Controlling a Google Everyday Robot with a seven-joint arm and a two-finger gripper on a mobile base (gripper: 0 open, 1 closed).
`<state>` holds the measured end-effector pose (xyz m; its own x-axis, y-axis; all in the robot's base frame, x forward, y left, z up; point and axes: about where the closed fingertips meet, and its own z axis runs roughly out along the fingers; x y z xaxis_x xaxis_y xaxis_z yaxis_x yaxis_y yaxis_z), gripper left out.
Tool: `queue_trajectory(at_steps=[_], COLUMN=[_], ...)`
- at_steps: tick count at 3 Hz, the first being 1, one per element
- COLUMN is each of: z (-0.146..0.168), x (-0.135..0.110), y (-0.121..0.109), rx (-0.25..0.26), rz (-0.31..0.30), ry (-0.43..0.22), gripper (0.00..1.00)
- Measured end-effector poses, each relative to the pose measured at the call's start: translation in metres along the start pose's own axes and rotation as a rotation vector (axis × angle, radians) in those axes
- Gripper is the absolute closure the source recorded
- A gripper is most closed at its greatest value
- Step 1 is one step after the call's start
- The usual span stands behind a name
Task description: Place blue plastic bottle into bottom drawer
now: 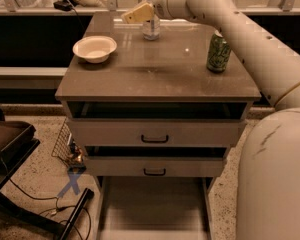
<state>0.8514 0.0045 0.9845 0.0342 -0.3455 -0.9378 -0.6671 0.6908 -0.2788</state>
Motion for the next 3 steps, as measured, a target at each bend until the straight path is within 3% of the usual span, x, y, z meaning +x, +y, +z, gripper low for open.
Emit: queue_trajectory(at_steps=[3], z=[0.076], x=[0.038], y=[-0.070], rx=[0.127], rz=[0.080], ry=[-0.067], gripper=[0.02])
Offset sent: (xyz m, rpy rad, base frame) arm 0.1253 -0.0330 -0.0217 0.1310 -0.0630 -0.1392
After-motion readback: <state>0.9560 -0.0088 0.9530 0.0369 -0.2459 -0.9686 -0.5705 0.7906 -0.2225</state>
